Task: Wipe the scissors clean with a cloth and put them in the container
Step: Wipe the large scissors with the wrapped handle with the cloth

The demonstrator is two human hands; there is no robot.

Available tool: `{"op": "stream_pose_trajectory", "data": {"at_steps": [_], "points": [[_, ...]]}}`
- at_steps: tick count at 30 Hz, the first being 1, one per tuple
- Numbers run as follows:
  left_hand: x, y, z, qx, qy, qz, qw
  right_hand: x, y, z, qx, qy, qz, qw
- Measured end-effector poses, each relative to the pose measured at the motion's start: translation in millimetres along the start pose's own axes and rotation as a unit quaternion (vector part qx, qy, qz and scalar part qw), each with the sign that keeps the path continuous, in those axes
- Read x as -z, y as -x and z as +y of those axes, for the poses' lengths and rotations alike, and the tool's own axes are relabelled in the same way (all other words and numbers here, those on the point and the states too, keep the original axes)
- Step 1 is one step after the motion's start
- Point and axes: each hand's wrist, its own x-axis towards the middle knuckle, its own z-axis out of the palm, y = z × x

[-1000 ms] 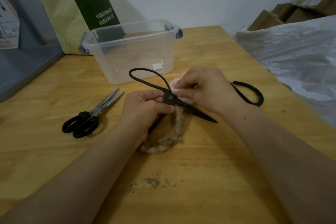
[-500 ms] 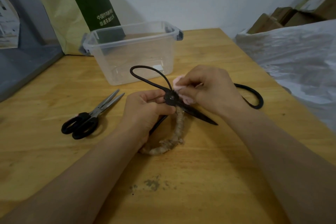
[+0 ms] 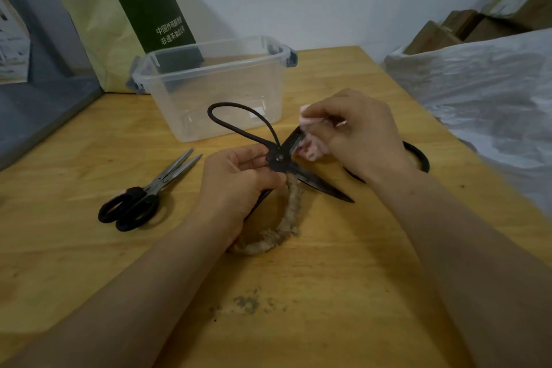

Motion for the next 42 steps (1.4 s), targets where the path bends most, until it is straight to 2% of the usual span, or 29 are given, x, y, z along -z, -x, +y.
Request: {"op": "stream_pose_trajectory", "data": {"at_steps": [3, 4, 12, 16, 18, 20, 23, 32, 35, 37, 42], "points": [[1, -2, -2, -0.016, -0.005, -0.01, 1.0, -6, 10, -12, 0.059, -0.003, -0.105, 0.993], [1, -2, -3, -0.022, -0.009, -0.013, 1.0, -8, 10, -13, 0.065, 0.001, -0.112, 0.992], [0, -1, -2, -0.049, -0.013, -0.01, 0.999, -12, 0, 0, 0.009, -0.016, -0.042, 0.999], [0, -1, -3, -0.043, -0.003, 0.006, 0.999, -7, -4, 7, -0.004, 0.028, 0.011, 1.0], [0, -2, -3, -0.041, -0.001, 0.012, 0.999, -4, -1, 2, 0.003, -0.024, 0.03, 0.999], [0, -3, -4, -0.05, -0.002, 0.008, 0.999, -6, 5, -5, 0.027, -0.052, 0.015, 0.998], [-1, -1, -2, -0.066, -0.008, -0.009, 0.998, -13, 8, -10, 0.064, -0.013, -0.02, 0.998], [-2, 1, -2, -0.069, -0.017, 0.002, 0.997, -10, -4, -1, 0.022, 0.006, 0.022, 0.999], [-1, 1, -2, -0.07, -0.016, -0.003, 0.997, -15, 5, -8, 0.076, -0.007, -0.03, 0.997], [-1, 1, -2, -0.073, -0.023, -0.008, 0.997, -17, 5, -11, 0.071, -0.007, -0.047, 0.996], [-3, 2, -1, -0.075, -0.02, 0.003, 0.997, -12, -7, -3, 0.006, -0.011, 0.03, 0.999]]}}
